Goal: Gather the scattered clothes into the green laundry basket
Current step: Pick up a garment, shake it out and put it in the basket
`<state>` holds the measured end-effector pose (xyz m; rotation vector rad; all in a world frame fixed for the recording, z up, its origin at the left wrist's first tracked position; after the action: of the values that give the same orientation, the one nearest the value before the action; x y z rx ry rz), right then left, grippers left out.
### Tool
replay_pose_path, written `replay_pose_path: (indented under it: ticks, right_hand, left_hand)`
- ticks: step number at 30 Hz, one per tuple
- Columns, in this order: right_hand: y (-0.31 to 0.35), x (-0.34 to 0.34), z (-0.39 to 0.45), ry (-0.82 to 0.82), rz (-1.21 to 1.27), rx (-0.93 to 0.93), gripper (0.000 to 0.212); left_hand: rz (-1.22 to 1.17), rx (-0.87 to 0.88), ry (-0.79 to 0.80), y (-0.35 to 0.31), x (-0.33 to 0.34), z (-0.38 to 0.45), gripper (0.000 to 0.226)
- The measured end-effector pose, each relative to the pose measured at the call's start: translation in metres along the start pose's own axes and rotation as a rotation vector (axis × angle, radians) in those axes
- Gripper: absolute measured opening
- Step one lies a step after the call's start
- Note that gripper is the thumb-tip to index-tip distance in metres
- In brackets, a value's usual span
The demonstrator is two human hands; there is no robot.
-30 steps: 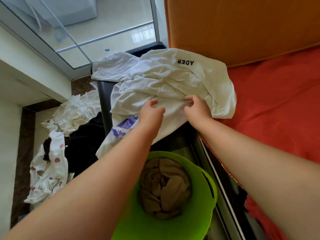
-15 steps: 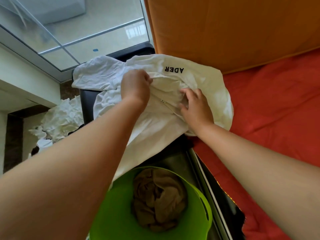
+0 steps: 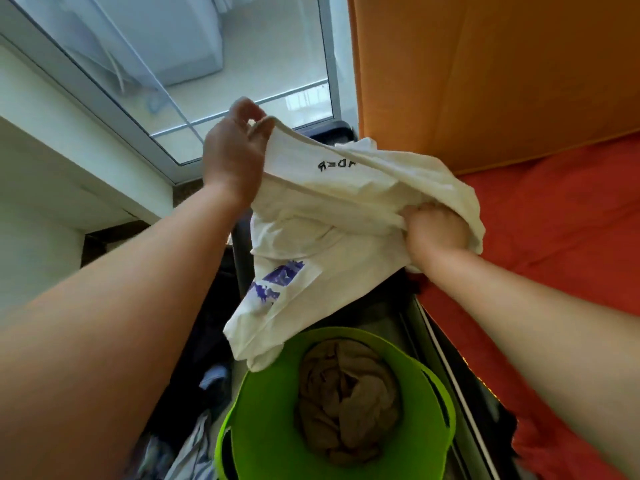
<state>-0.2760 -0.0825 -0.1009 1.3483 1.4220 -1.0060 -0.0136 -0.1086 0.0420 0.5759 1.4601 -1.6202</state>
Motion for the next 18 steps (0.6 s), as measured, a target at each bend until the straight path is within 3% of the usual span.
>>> replay_pose_path:
  ticks: [4,7,10,16,18]
  right_hand:
    - [0.023,-0.048,-0.030,-0.212,0.123,-0.008,0.037]
    - [0.058,-0.082,-0.064,-0.253,0.062,-0.183,0.034]
    - [0.103,-0.115,-0.106,-0.357,0.121,-0.327,0.030]
    - [0.231,-0.141,-0.178,-0.366,0.243,-0.464,0.031]
    - [0.274,-0.139,-0.196,-0.354,0.180,-0.501,0.029]
  left_hand:
    - [0.491,0.332,0.225,0.009,-0.064,-0.045,0.050]
    - [0.691,0.377,0.424,0.034,-0.106,-0.087,0.077]
    - [0.849,0.411,0.549,0.071,-0.141,-0.130,0.072]
    - [0.916,0.682,0.376,0.127,-0.223,-0.214,0.064]
    - [0.940,0.524,0.396,0.153,-0.254,-0.237,0.056]
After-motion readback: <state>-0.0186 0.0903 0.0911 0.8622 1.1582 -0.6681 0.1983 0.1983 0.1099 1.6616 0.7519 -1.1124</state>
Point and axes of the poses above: each hand's wrist, its own z-axis towards the middle knuckle, its own x-axis out of the palm, y = z × x, the point moved 4 cm from there along z, towards the middle knuckle, and after that the axes turned 5 degrees about y, right-handed, at the moved point
